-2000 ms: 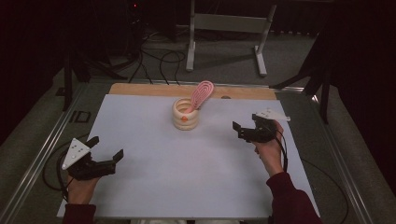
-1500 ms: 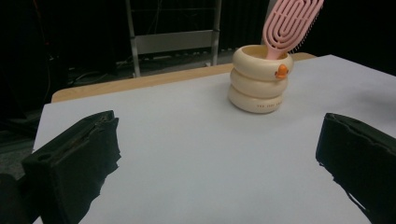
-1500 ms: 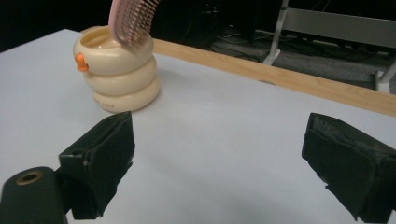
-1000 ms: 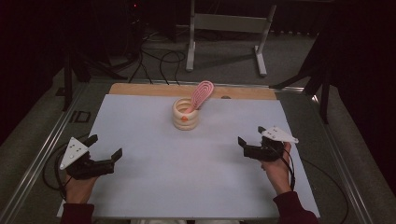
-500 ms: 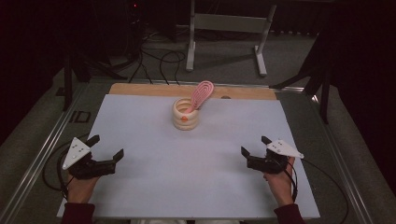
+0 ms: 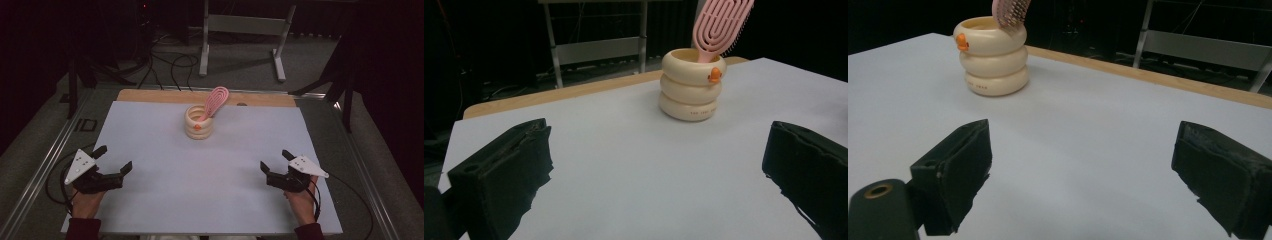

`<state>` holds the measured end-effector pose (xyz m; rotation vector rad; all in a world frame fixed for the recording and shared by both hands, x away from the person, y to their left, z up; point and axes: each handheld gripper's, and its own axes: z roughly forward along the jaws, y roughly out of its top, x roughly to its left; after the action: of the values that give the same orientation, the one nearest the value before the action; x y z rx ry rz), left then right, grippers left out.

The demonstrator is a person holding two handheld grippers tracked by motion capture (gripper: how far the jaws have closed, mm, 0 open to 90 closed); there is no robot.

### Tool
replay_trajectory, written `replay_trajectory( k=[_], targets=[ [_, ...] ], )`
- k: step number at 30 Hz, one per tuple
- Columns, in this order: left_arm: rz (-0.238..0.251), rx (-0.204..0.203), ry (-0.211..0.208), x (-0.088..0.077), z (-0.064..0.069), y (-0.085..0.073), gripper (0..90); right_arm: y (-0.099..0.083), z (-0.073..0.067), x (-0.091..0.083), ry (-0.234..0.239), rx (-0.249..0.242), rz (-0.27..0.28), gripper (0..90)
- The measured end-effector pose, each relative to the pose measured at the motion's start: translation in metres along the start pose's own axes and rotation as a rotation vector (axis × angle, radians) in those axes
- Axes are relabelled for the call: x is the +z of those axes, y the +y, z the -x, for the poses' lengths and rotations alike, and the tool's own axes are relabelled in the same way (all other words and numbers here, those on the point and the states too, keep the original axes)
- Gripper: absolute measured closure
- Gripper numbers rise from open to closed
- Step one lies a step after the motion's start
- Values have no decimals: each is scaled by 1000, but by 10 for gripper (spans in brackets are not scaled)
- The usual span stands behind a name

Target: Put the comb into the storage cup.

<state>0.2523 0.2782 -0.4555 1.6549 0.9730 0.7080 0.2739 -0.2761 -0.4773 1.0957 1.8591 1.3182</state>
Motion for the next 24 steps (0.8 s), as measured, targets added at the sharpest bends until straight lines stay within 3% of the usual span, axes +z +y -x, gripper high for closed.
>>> replay_trajectory(
  k=[24],
  targets=[
    [-10,15,8,-2,8,-7,0,-7,8,-11,-22,9,15,92]
  ],
)
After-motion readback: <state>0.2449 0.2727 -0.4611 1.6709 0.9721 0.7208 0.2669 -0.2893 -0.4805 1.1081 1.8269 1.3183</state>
